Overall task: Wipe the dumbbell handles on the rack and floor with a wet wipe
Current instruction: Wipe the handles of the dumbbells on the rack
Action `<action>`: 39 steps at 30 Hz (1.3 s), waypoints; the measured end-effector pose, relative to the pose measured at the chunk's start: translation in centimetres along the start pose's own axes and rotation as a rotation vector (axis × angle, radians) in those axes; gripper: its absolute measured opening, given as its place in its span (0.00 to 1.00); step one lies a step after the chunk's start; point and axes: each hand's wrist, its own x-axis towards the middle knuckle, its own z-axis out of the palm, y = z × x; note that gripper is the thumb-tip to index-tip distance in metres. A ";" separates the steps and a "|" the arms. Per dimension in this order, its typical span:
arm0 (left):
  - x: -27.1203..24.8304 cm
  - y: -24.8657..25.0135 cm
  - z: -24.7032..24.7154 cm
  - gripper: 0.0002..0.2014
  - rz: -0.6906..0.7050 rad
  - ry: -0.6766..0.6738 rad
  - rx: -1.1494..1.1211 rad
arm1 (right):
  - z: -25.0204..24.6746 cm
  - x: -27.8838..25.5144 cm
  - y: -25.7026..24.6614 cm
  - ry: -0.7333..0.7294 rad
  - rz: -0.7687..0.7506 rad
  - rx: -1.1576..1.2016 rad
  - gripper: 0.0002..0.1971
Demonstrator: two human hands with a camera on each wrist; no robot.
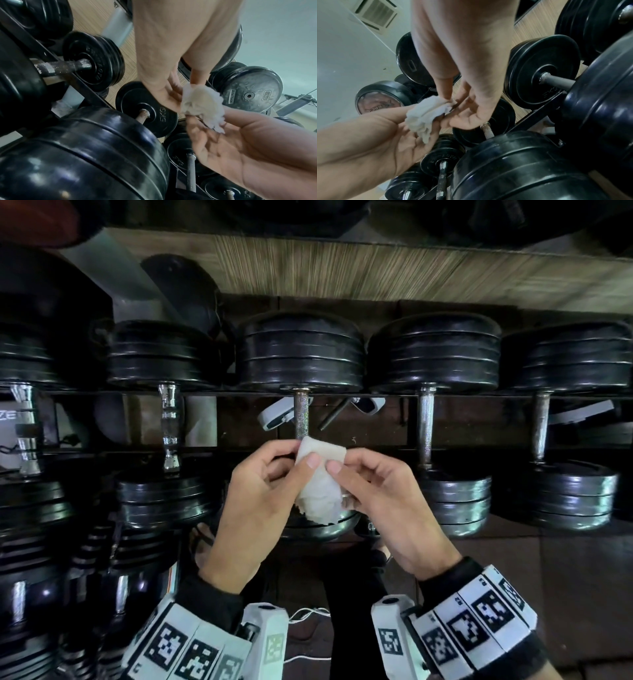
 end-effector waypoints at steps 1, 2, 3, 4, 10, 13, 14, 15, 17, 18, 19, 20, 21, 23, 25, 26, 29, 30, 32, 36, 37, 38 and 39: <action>0.0 0.1 -0.1 0.11 0.001 0.018 0.008 | 0.0 0.0 0.0 0.018 -0.011 0.011 0.07; 0.0 0.1 -0.1 0.11 0.009 0.033 0.015 | 0.0 0.0 0.0 0.041 -0.026 0.023 0.08; 0.0 0.2 0.0 0.11 0.028 0.048 0.026 | 0.0 0.0 0.0 0.065 -0.045 0.034 0.10; 0.0 0.2 0.0 0.10 0.057 0.069 0.050 | 0.1 0.1 0.0 0.088 -0.065 0.049 0.14; 0.2 0.3 -0.3 0.06 0.165 0.021 0.154 | 0.2 -0.2 -0.2 0.078 -0.148 0.067 0.13; 0.2 0.4 -0.9 0.05 0.120 -0.053 0.134 | -0.2 -0.4 -0.5 0.018 -0.095 0.083 0.17; 0.1 0.5 -1.1 0.07 0.112 -0.071 0.128 | -0.3 -0.4 -0.6 0.020 -0.088 0.105 0.19; 0.0 0.5 -1.1 0.09 0.103 -0.085 0.116 | -0.4 -0.4 -0.6 0.020 -0.092 0.124 0.20; -0.1 0.6 -1.1 0.11 0.075 -0.091 0.073 | -0.5 -0.4 -0.6 0.009 -0.106 0.139 0.21; -0.1 0.7 -1.1 0.12 0.062 -0.087 0.048 | -0.5 -0.4 -0.5 0.003 -0.114 0.141 0.21; -0.2 0.7 -1.1 0.12 0.056 -0.080 0.027 | -0.5 -0.4 -0.5 -0.005 -0.123 0.140 0.21; -0.2 0.7 -1.2 0.11 0.058 -0.075 0.016 | -0.5 -0.4 -0.4 -0.017 -0.131 0.134 0.19; -0.2 0.7 -1.3 0.09 0.067 -0.072 0.023 | -0.5 -0.4 -0.3 -0.025 -0.143 0.123 0.17; -0.1 0.7 -1.5 0.08 0.068 -0.088 0.064 | -0.6 -0.4 -0.2 -0.029 -0.166 0.088 0.10; 0.0 0.7 -1.7 0.10 0.021 -0.142 0.104 | -0.8 -0.5 -0.1 -0.035 -0.170 0.070 0.08; 0.0 0.7 -1.9 0.12 -0.002 -0.171 0.117 | -0.9 -0.5 -0.1 -0.045 -0.159 0.079 0.10; 0.2 0.8 -2.3 0.15 -0.021 -0.224 0.168 | -1.3 -0.6 0.1 -0.086 -0.110 0.140 0.15; 0.2 0.8 -2.3 0.15 -0.018 -0.232 0.198 | -1.4 -0.7 0.2 -0.096 -0.101 0.141 0.17; 0.3 0.8 -2.3 0.14 0.009 -0.234 0.302 | -1.4 -0.8 0.3 -0.106 -0.102 0.118 0.19; 0.4 0.6 -2.1 0.08 0.177 -0.212 0.701 | -1.1 -0.7 0.7 -0.066 -0.112 0.055 0.19; 0.4 0.4 -2.2 0.06 0.209 -0.218 0.762 | -1.0 -0.6 0.7 -0.027 -0.114 0.033 0.19; 0.4 0.3 -2.2 0.05 0.224 -0.223 0.796 | -0.9 -0.5 0.6 0.016 -0.125 0.001 0.18; 0.4 0.1 -2.3 0.05 0.225 -0.222 0.806 | -0.8 -0.4 0.6 0.054 -0.138 -0.035 0.16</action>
